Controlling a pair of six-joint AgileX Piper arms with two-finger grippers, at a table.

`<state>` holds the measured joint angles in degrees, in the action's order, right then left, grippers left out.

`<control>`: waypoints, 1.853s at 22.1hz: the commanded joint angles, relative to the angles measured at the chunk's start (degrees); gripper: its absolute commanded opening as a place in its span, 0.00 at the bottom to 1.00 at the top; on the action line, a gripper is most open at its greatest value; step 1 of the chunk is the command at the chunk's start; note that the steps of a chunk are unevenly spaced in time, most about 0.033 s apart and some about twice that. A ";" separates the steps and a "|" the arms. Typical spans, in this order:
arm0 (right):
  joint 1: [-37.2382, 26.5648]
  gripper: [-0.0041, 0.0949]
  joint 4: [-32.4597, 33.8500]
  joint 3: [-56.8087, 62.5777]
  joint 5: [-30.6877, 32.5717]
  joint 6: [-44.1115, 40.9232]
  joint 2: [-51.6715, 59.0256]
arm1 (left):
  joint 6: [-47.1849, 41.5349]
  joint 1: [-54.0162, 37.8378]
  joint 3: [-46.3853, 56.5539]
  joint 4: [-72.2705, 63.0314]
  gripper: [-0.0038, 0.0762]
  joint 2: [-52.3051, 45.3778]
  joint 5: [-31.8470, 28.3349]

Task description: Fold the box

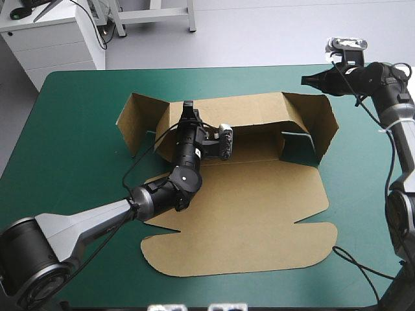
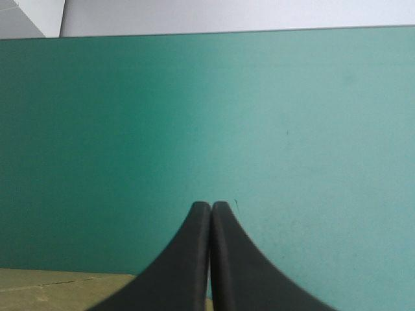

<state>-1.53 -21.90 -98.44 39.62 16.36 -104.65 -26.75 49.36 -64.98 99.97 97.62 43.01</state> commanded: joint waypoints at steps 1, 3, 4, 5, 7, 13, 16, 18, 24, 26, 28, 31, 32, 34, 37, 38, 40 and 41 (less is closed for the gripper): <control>0.03 0.02 -3.55 -1.94 -0.82 2.59 1.52 | -0.85 -0.07 -1.33 4.98 0.04 -2.10 1.55; 0.03 0.02 -4.48 -1.94 2.14 3.35 1.41 | -0.85 -0.07 -1.33 4.98 0.04 -2.10 1.39; 0.03 0.02 -4.48 -1.94 3.64 3.35 1.41 | -0.85 -0.07 -1.33 4.98 0.04 -2.10 1.39; 0.03 0.02 -4.48 -1.94 6.01 3.35 1.41 | -0.85 -0.07 -1.33 4.98 0.04 -2.10 1.15; 0.03 0.02 -4.48 -1.94 11.82 3.35 1.41 | -0.85 -0.07 -1.33 4.98 0.04 -2.10 1.16; 0.03 0.02 -4.38 -1.94 24.79 3.48 1.41 | -0.85 -0.07 -1.33 4.98 0.04 -2.10 0.76; 0.03 0.02 -4.38 -1.94 28.38 3.48 1.41 | -0.85 -0.07 -1.33 4.98 0.04 -2.10 0.67; 0.03 0.02 -4.10 -1.94 29.57 3.62 1.52 | -0.85 -0.07 -1.33 4.98 0.04 -2.10 0.54; 0.03 0.02 -5.36 -1.95 31.89 2.37 2.18 | -0.85 -0.07 -1.33 4.98 0.04 -2.10 0.55; 0.03 0.02 -5.67 -1.95 31.89 1.67 3.90 | -0.85 -0.07 -1.33 4.98 0.04 -2.10 0.55; 0.03 0.02 -4.59 -1.85 31.89 0.69 6.25 | -0.85 -0.07 -1.33 4.98 0.04 -2.10 0.55; 0.03 0.02 -0.64 -0.27 31.89 -1.76 9.74 | -0.85 -0.07 -1.33 4.98 0.04 -2.10 0.55; 0.03 0.02 -0.89 1.79 31.89 -1.66 11.08 | -0.75 -0.07 -1.33 4.98 0.04 -2.10 0.55; 0.03 0.02 -1.24 5.26 31.89 -1.23 12.78 | -0.58 -0.07 -1.33 4.98 0.04 -2.10 0.55; 0.03 0.02 -1.24 8.93 31.89 -0.86 14.31 | -0.49 -0.07 -1.33 4.98 0.04 -2.10 0.55; 0.03 0.02 -1.24 10.06 31.89 -0.86 14.87 | 0.28 -0.07 -1.57 4.98 0.04 -2.10 0.55; 0.03 0.02 -1.24 10.51 31.89 -0.86 15.27 | 2.22 -0.07 -2.08 4.98 0.04 -2.10 0.66; 0.03 0.02 -1.24 10.49 31.89 -0.86 15.41 | 2.51 -0.07 -2.43 4.98 0.04 -2.10 0.66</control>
<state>-1.53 -21.28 -87.20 70.08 14.95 -92.47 -25.22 49.30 -65.34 99.50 97.62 43.36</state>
